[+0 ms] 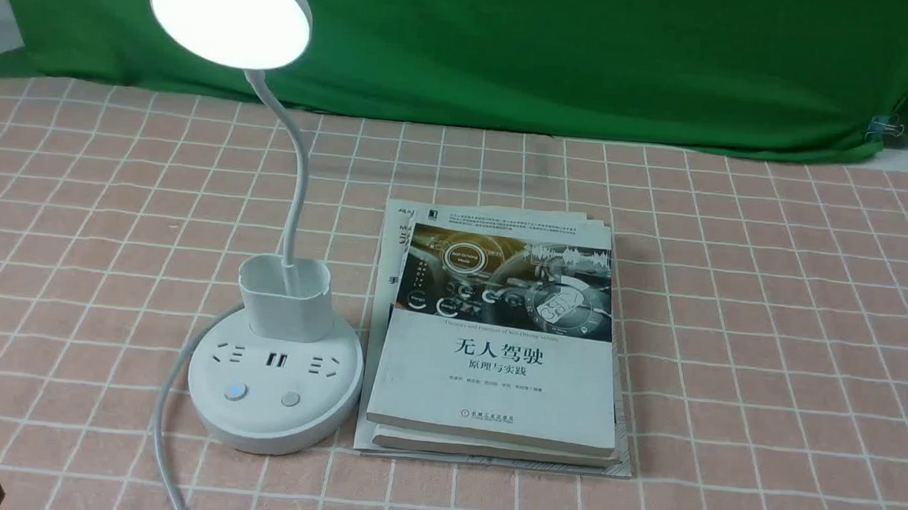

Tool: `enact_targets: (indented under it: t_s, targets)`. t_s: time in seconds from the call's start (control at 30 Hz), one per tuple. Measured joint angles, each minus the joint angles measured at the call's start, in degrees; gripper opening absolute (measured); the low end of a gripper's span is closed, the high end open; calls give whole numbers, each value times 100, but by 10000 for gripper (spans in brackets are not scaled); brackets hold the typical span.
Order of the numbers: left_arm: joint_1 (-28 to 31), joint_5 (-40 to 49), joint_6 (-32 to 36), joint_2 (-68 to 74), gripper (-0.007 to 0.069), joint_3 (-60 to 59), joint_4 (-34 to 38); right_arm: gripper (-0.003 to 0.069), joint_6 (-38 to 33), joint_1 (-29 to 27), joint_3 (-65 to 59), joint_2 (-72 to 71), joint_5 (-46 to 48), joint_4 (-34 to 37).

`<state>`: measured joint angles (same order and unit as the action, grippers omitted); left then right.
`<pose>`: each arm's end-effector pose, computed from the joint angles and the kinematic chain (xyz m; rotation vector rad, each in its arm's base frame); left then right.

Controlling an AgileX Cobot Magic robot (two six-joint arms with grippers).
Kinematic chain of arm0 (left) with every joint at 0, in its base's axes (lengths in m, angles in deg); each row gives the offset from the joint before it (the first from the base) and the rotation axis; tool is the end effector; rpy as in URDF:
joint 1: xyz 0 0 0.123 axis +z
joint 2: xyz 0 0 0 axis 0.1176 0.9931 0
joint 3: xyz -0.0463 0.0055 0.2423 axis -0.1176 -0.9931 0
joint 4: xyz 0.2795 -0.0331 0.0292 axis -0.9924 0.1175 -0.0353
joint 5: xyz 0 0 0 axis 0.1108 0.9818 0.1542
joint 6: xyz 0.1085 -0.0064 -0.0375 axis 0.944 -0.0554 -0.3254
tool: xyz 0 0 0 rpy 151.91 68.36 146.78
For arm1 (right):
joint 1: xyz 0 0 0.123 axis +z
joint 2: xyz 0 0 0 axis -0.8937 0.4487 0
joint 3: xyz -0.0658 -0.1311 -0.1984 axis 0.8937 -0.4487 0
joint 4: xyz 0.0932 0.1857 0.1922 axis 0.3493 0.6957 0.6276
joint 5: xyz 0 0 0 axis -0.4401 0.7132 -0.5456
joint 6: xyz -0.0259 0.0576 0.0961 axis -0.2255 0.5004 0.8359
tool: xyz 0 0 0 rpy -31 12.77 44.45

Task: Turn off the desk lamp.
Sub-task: Use the left arm to press the button switch on the lamp holder

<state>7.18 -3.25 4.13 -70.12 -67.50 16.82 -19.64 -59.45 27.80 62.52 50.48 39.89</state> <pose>0.1479 -0.0039 0.1772 -0.0113 1.8017 -0.0610 0.1499 0.0082 0.1835 -0.1442 1.7194 -0.0505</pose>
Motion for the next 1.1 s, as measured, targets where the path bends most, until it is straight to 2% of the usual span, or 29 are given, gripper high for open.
enact_targets:
  t_s: [0.7, 0.8, 0.97, 1.1]
  targets:
    - [0, -6, 0, 0, 6, 0, 0, 240, 0, 0, 0, 0, 0, 0]
    - [0, -407, -26, 0, 6, 0, -41, 240, 0, 0, 0, 0, 0, 0]
    - [0, -1562, -1198, 0, 6, 0, 1360, 240, 0, 0, 0, 0, 0, 0]
    - [0, -2099, -1649, 0, 6, 0, 1793, 240, 0, 0, 0, 0, 0, 0]
